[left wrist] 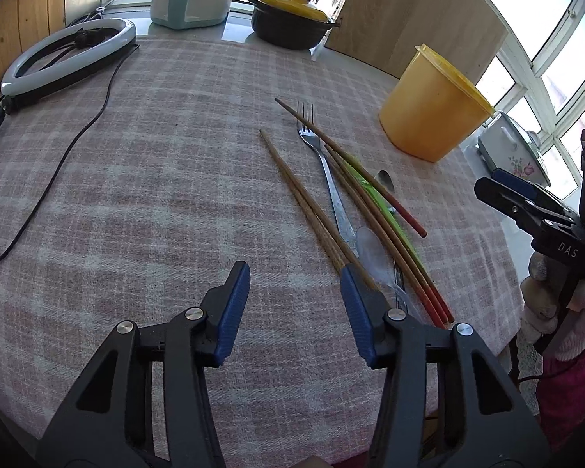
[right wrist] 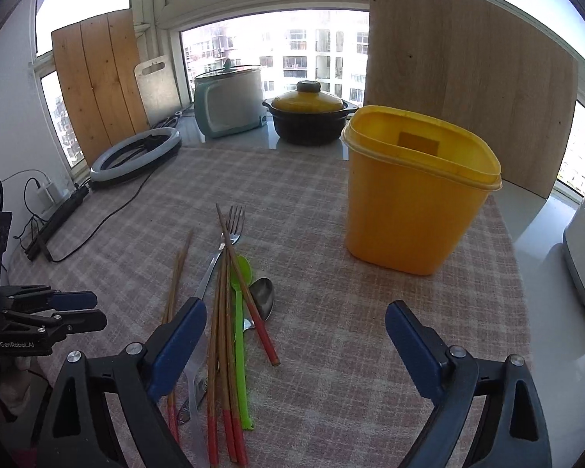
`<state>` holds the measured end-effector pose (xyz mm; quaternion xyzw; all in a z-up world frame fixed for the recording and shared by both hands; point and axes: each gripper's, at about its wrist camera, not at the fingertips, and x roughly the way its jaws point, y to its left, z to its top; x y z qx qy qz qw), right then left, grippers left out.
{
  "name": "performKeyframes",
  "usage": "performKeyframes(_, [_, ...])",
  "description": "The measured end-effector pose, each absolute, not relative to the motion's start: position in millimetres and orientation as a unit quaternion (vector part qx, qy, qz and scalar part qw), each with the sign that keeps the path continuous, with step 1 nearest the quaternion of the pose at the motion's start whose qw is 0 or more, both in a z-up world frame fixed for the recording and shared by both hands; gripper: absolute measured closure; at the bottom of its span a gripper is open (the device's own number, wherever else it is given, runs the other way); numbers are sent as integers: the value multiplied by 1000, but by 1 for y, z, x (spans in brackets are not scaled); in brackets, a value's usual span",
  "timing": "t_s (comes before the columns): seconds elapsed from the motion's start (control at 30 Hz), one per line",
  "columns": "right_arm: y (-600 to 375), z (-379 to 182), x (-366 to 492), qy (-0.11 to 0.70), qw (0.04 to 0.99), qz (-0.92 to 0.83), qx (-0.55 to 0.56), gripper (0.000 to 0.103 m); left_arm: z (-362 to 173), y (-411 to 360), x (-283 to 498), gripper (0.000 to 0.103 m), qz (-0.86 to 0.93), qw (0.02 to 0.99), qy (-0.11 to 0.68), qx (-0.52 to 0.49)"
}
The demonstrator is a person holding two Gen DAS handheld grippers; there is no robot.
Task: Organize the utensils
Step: 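Lower the right tool over the chopsticks while the left tool opens around another chopstick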
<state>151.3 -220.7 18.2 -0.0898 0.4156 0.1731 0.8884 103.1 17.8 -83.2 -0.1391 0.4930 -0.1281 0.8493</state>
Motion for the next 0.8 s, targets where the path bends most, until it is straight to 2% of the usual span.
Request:
performKeyframes(0.07, [-208, 11, 163, 431, 875, 192, -110, 23, -89, 13, 113, 58, -134, 836, 510, -154])
performKeyframes(0.13, [-196, 3, 175, 449, 859, 209, -126, 28, -94, 8, 123, 67, -140, 820, 528, -170])
performKeyframes(0.27, [-185, -11, 199, 499, 825, 239, -114, 44, -99, -3, 136, 70, -143, 800, 552, -186])
performKeyframes(0.33, [-183, -16, 209, 518, 813, 243, -107, 47, -100, -6, 142, 75, -136, 799, 558, -181])
performKeyframes(0.4, [-179, -19, 215, 532, 803, 246, -111, 52, -99, -8, 147, 75, -122, 801, 560, -172])
performKeyframes(0.8, [-160, -37, 233, 576, 758, 264, -155, 68, -107, -18, 168, 82, -84, 796, 581, -147])
